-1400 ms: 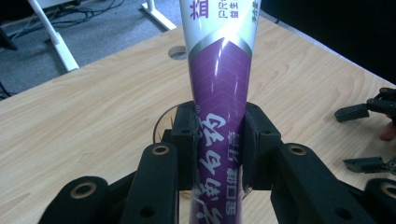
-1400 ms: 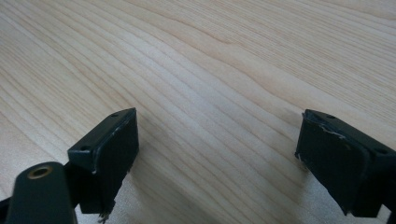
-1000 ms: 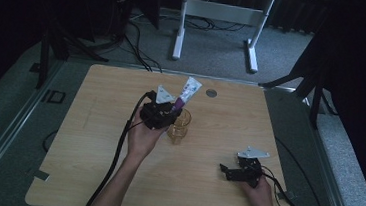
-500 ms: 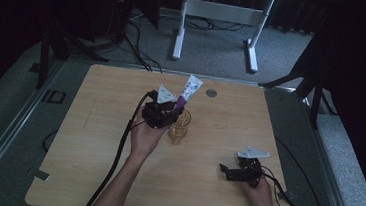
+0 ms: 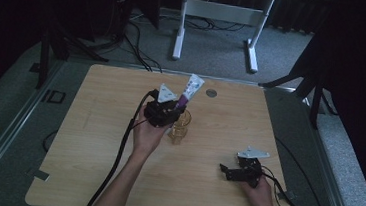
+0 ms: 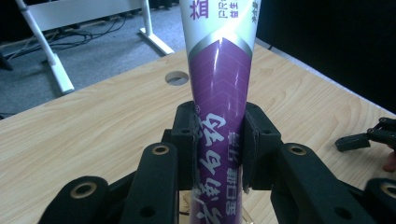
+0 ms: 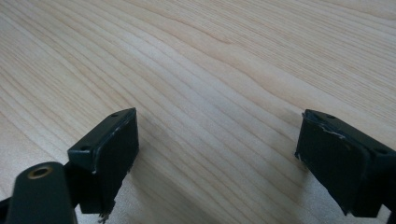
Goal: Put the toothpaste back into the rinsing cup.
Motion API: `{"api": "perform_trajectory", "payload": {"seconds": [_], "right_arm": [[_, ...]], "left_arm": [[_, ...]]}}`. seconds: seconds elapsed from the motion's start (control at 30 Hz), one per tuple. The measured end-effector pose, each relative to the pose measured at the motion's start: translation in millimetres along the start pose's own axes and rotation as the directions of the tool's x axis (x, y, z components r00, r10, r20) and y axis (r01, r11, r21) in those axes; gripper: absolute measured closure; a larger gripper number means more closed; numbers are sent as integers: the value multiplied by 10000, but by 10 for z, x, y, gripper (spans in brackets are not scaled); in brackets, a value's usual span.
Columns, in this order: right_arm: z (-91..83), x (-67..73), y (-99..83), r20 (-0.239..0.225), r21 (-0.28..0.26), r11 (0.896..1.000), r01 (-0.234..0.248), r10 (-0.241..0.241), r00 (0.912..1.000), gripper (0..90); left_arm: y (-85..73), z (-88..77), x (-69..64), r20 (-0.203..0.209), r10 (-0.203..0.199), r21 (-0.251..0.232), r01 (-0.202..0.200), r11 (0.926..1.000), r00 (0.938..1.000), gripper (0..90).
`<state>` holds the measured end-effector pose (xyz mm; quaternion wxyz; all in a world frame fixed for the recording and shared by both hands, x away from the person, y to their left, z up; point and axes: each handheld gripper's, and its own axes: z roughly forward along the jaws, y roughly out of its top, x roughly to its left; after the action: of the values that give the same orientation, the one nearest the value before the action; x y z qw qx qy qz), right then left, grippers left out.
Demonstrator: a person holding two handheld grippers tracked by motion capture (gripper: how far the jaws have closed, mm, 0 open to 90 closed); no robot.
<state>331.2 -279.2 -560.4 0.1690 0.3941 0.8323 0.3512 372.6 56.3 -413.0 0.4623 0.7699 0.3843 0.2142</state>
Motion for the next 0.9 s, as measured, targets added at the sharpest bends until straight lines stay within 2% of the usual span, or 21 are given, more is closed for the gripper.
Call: {"api": "perform_trajectory", "payload": {"seconds": [0.9], "right_arm": [[-2, -1, 1, -9, 17, 10000, 8, -8, 10000, 126]], "left_arm": [[10, 117, 69, 433, -219, -535, 242, 9983, 9988, 704]]}}
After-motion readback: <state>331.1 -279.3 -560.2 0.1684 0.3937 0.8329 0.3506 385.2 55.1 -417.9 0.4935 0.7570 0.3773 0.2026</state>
